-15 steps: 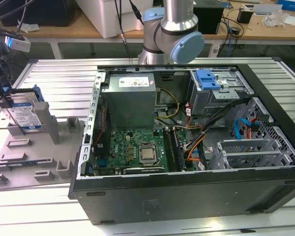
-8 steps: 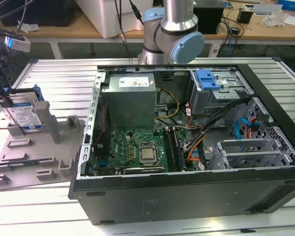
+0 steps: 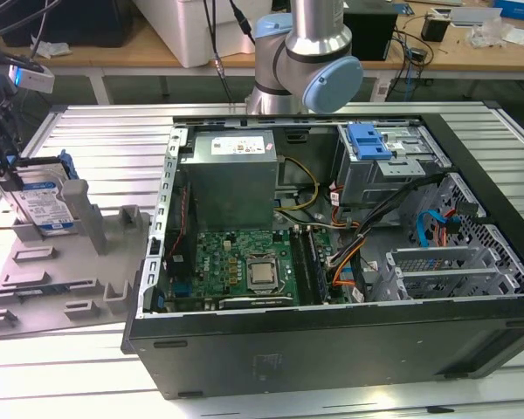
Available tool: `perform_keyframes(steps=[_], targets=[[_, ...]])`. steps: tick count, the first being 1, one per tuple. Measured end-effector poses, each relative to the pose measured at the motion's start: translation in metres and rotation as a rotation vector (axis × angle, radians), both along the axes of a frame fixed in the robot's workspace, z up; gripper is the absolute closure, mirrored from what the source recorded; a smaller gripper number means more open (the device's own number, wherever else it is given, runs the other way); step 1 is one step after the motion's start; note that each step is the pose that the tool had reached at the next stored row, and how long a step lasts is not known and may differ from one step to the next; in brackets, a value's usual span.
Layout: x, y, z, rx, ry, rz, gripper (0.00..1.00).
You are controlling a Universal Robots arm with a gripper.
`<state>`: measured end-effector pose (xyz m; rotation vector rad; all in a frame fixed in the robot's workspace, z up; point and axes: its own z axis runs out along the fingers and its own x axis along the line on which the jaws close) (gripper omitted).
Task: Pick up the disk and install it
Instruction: 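Pick up the disk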
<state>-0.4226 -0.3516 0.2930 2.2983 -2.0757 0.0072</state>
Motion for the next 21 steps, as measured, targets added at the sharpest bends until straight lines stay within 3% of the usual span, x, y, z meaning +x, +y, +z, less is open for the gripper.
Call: perform_keyframes(steps=[13,21], targets=[[0.0000,-0.0002,0.0007,0.0001,-0.0003,0.000,0.63],[0.0000,-0.0002,0.0070,0.0000,0.0000,0.000,0.63]])
